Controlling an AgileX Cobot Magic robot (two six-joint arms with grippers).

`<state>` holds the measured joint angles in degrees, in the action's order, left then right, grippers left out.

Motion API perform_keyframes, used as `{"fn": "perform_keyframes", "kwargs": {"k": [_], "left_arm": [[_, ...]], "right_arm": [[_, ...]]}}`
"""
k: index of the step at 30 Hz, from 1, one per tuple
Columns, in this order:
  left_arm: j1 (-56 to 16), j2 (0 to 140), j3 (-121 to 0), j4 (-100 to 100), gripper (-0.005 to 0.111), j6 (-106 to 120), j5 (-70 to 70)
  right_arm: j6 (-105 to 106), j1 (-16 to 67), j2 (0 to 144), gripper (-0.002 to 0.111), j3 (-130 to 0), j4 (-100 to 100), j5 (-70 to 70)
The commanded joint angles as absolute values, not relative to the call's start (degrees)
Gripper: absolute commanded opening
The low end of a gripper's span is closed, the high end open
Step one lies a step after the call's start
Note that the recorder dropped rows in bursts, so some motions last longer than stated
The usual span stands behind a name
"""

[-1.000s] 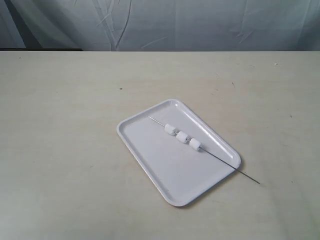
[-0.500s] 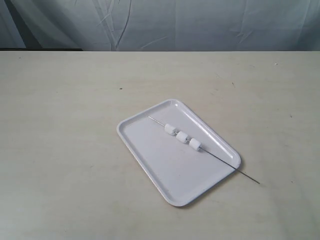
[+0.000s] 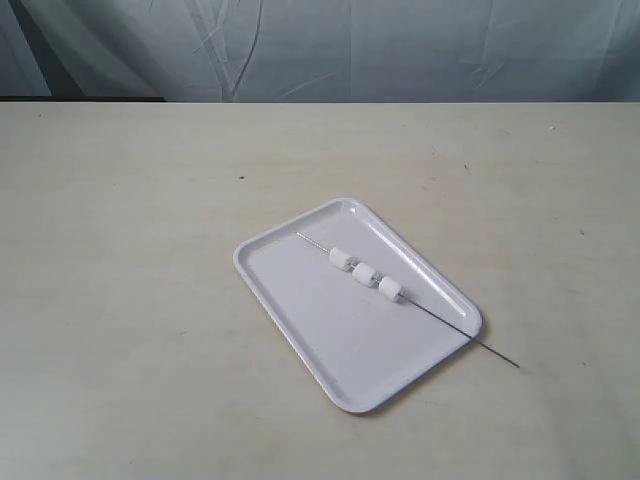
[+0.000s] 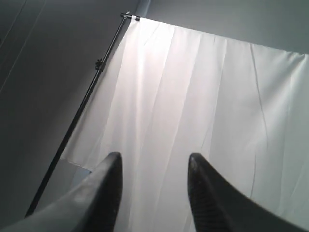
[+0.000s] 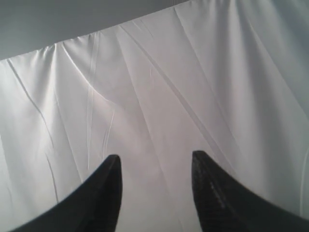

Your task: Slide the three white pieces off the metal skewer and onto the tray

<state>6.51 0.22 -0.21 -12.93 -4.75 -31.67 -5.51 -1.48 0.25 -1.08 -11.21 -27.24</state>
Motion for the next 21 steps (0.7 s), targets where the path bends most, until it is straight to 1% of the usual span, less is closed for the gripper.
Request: {"fn": "perform_keyframes", "kwargs": {"k": [1,4,6,10,14,18,21], "left_arm": [[6.2,0.0,-4.7,7.5,0.042,-9.5,-25.7],[6.2,1.5,-11.2,31.8,0.042,-22.4,-19.3],[6.2,5.0,-15.0,42.8,0.042,-31.8,-17.7],[3.8,14.5,-22.4,58.4,0.042,-42.4,-16.6],[1.4,25.9,-27.4,76.0,0.042,-57.4,-17.0],[0.3,38.9,-31.4,99.9,0.042,-81.4,-24.8],[-0.8,48.6,-32.2,99.9,0.042,-85.6,-33.3]], "right_arm": [[-6.0,-1.6,0.2,0.045,-9.2,-9.9,-16.9],[-6.0,-0.2,3.9,0.045,-17.9,-5.8,-6.2],[-6.0,1.5,7.8,0.045,-24.5,-2.6,-0.6],[-3.6,5.8,19.0,0.045,-36.4,1.1,12.3],[5.0,11.4,32.0,0.045,-47.7,0.8,28.3],[9.7,16.3,44.6,0.045,-57.0,0.7,40.1],[10.9,19.7,53.1,0.045,-61.4,0.7,47.7]]}}
